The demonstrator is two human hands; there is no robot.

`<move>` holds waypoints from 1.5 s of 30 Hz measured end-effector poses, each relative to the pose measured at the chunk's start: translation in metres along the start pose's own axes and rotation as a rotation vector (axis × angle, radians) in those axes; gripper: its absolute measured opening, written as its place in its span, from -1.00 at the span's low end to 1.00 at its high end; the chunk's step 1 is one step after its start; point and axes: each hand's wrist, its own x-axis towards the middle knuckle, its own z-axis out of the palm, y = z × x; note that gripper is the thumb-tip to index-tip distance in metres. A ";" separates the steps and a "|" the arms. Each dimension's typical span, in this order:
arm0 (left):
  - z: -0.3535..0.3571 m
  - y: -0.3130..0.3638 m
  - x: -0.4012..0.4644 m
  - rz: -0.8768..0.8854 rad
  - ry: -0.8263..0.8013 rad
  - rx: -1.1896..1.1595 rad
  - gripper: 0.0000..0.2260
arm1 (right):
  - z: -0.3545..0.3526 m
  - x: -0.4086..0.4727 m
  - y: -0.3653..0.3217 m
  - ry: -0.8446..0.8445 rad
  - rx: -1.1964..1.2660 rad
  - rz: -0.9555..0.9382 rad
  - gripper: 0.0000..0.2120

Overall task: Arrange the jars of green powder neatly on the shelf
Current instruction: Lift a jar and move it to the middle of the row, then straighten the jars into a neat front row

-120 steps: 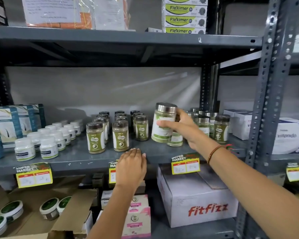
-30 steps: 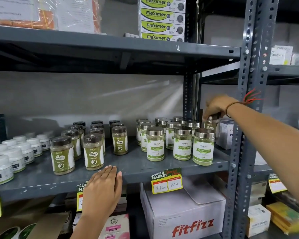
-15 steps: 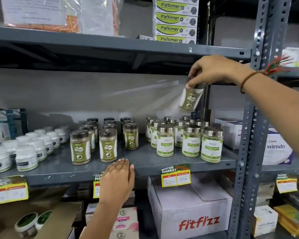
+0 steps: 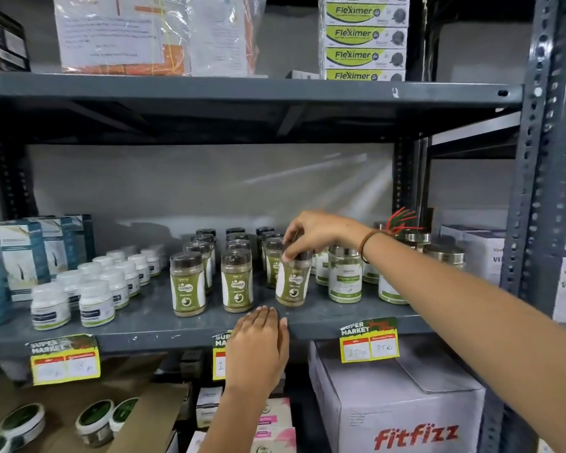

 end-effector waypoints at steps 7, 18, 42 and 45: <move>0.004 -0.001 0.000 0.004 0.015 0.001 -0.67 | 0.019 0.025 -0.006 -0.024 -0.057 0.008 -0.69; 0.005 -0.001 0.000 -0.008 -0.013 0.008 -0.64 | 0.024 0.018 -0.009 -0.019 0.006 0.038 -0.54; -0.002 0.000 0.001 0.002 -0.071 0.003 -0.62 | -0.053 -0.137 0.161 0.208 -0.423 0.535 -0.10; -0.001 -0.001 0.000 0.004 -0.064 0.006 -0.63 | -0.048 -0.138 0.162 0.206 -0.372 0.537 -0.21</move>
